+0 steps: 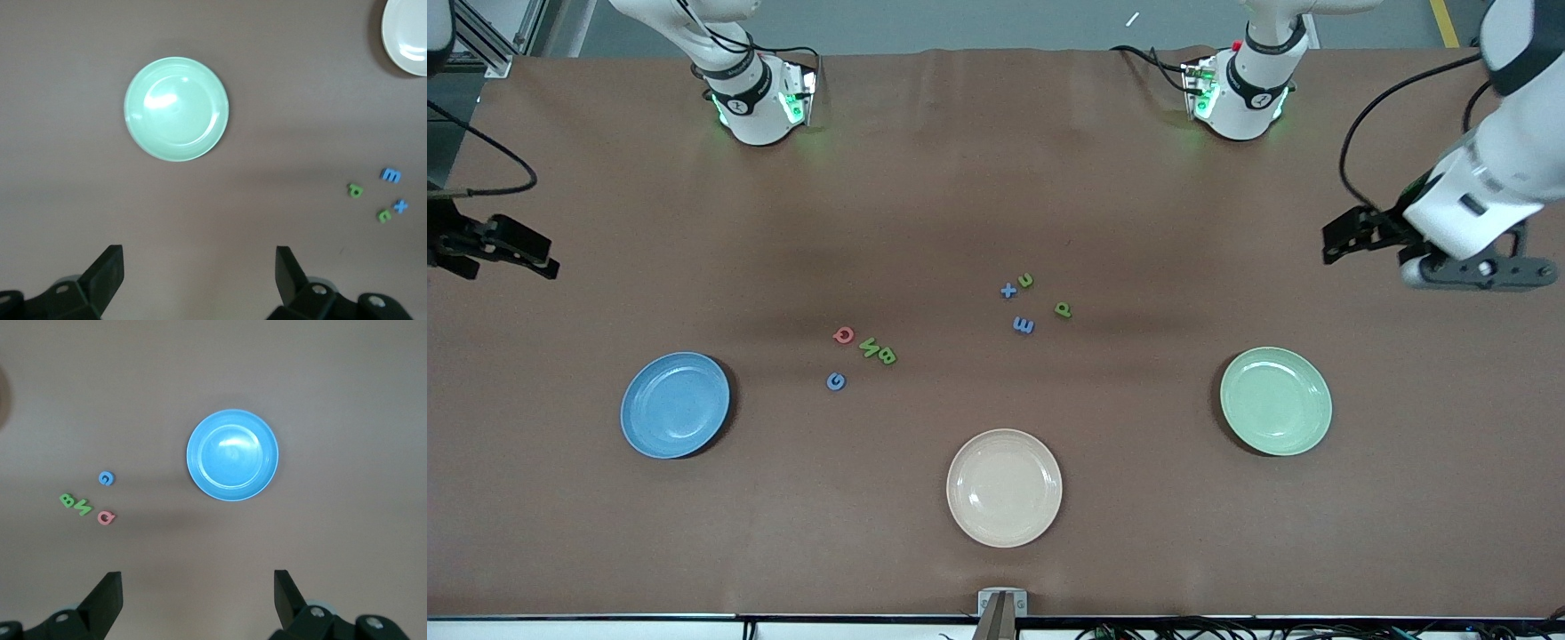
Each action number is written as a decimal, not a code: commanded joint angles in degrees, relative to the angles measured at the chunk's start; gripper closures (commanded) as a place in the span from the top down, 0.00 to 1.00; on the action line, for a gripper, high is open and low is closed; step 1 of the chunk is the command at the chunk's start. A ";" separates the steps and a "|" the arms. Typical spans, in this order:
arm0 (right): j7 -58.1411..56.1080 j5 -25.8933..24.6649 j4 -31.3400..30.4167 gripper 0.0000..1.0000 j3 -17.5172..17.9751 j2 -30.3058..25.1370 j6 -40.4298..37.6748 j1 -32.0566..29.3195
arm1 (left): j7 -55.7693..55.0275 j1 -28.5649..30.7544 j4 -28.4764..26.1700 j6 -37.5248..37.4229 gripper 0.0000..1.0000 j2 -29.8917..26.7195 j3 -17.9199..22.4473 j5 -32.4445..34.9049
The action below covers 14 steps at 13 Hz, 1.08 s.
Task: Sort uppercase to blue plate, lowercase to green plate
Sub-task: 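Move both grippers out from rest toward the scattered foam letters, then grasp the green d with the left gripper while the right gripper grasps the pink letter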
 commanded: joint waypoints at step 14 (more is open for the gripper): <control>22.87 7.87 -5.39 1.00 0.59 18.22 15.16 13.74 | -82.57 -21.08 -9.25 31.63 0.99 20.56 -4.53 2.70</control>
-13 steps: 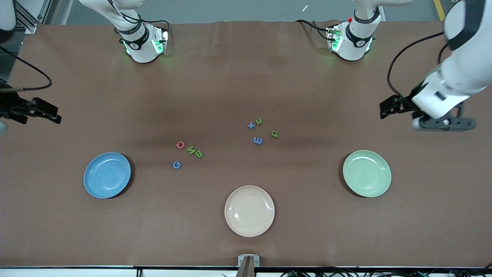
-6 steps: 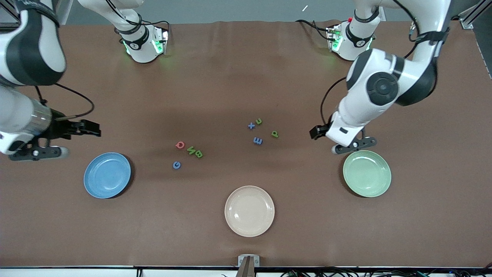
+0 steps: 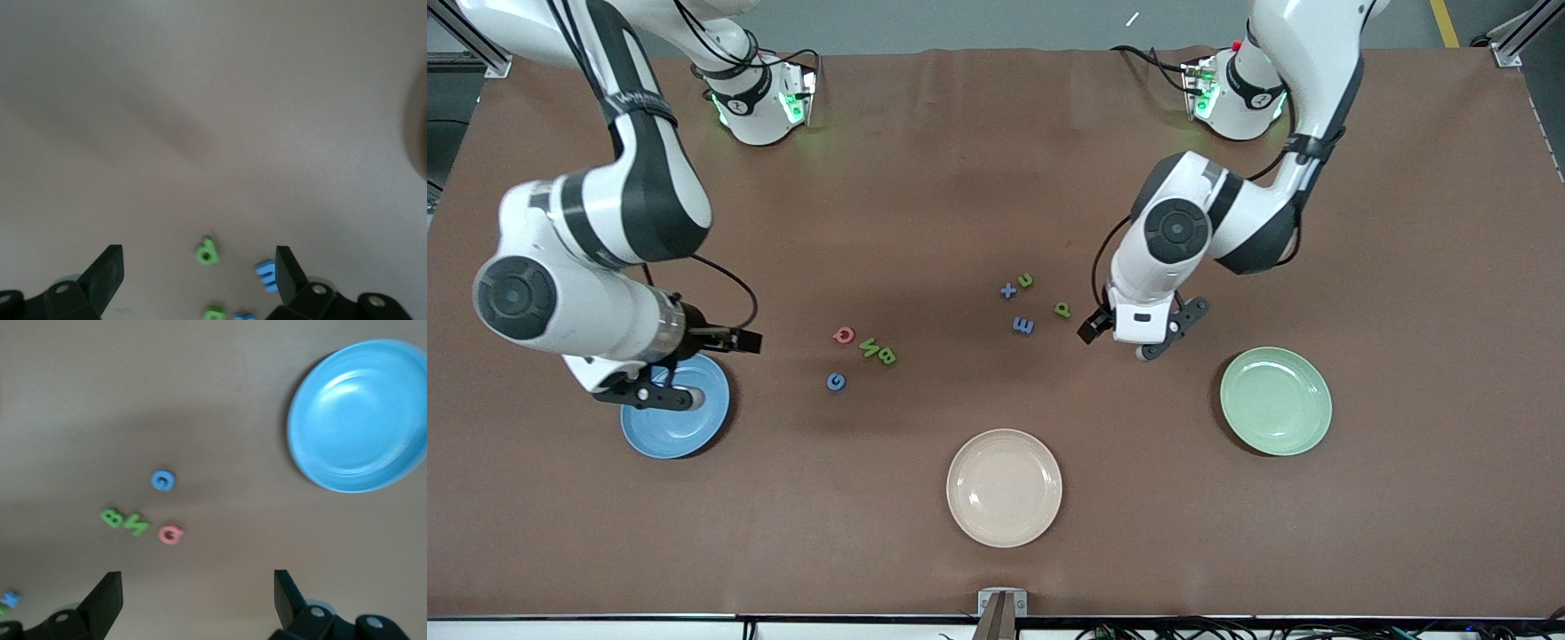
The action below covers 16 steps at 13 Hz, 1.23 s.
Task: Sort uppercase to blue plate, lowercase to green plate
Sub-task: 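Grasp the green d with the left gripper while the right gripper grasps the pink letter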
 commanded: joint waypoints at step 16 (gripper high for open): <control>3.91 2.95 -29.69 1.00 -0.19 4.59 35.85 8.32 | -48.52 -8.09 -7.66 18.10 0.66 8.39 -0.01 21.77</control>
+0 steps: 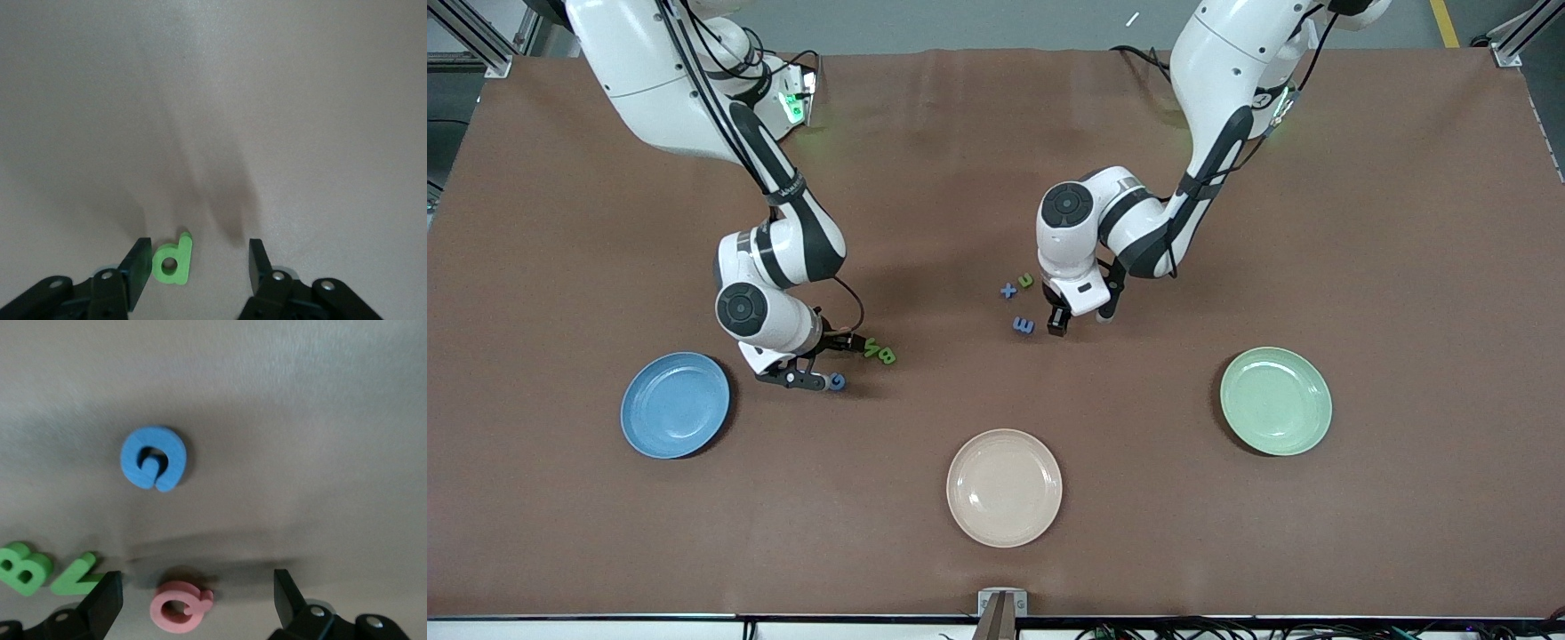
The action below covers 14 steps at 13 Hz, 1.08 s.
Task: Sort uppercase to blue plate, lowercase to green plate
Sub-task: 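Grasp the green d with the left gripper while the right gripper grasps the pink letter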
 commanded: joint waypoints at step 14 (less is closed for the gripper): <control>0.03 0.73 -5.88 0.67 -0.25 -4.81 3.30 3.13 | -1.78 -0.74 -1.38 1.01 0.00 1.09 -0.36 1.12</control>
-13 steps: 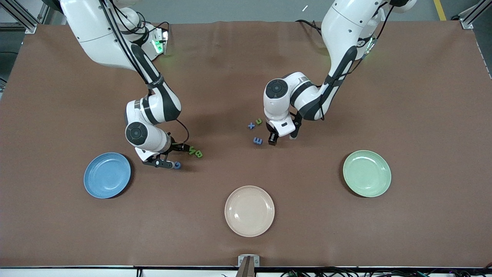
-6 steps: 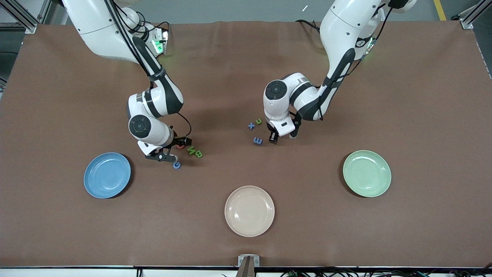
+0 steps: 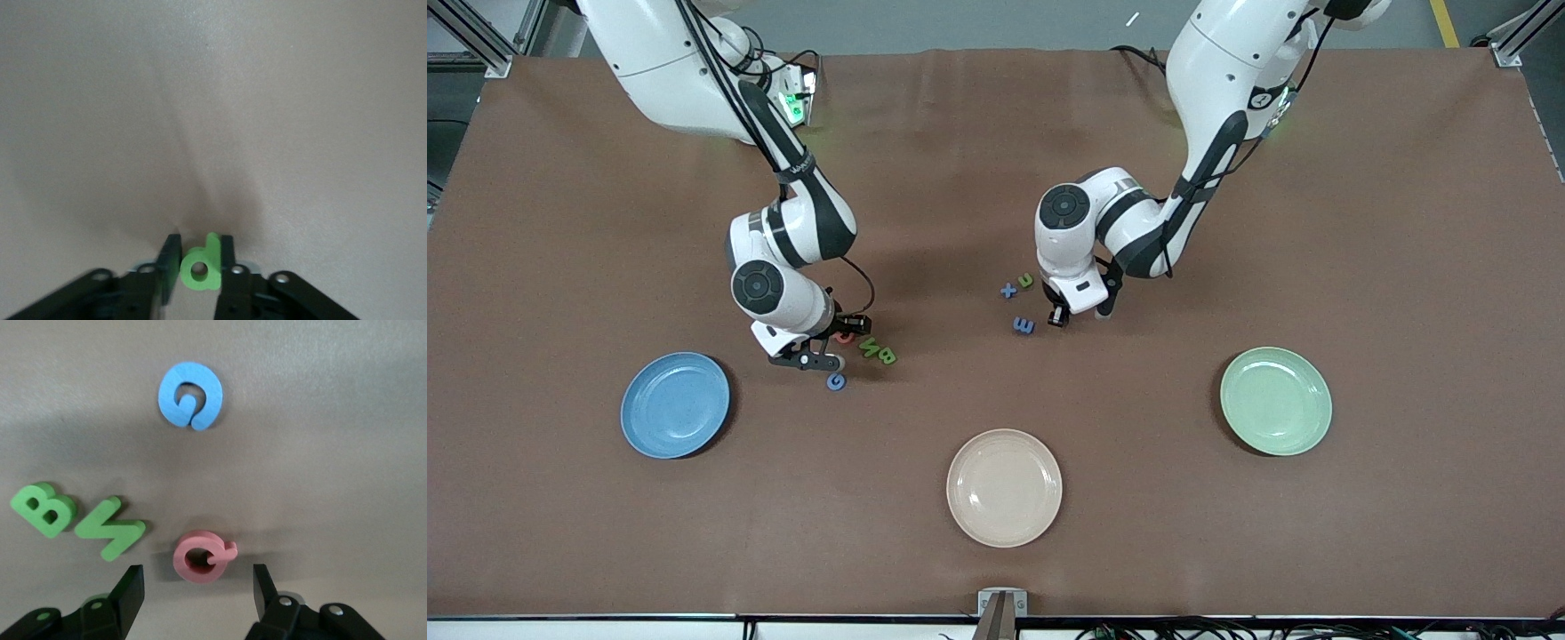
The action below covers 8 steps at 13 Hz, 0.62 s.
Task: Sort uppercase to blue plate, lowercase to green plate
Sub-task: 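Carry the green d to the green plate while the right gripper carries pink letter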
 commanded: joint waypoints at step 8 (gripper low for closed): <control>-0.14 0.55 -1.80 0.59 -0.32 0.18 4.09 0.48 | 18.74 8.79 -0.60 -3.15 0.00 -9.18 -0.08 1.58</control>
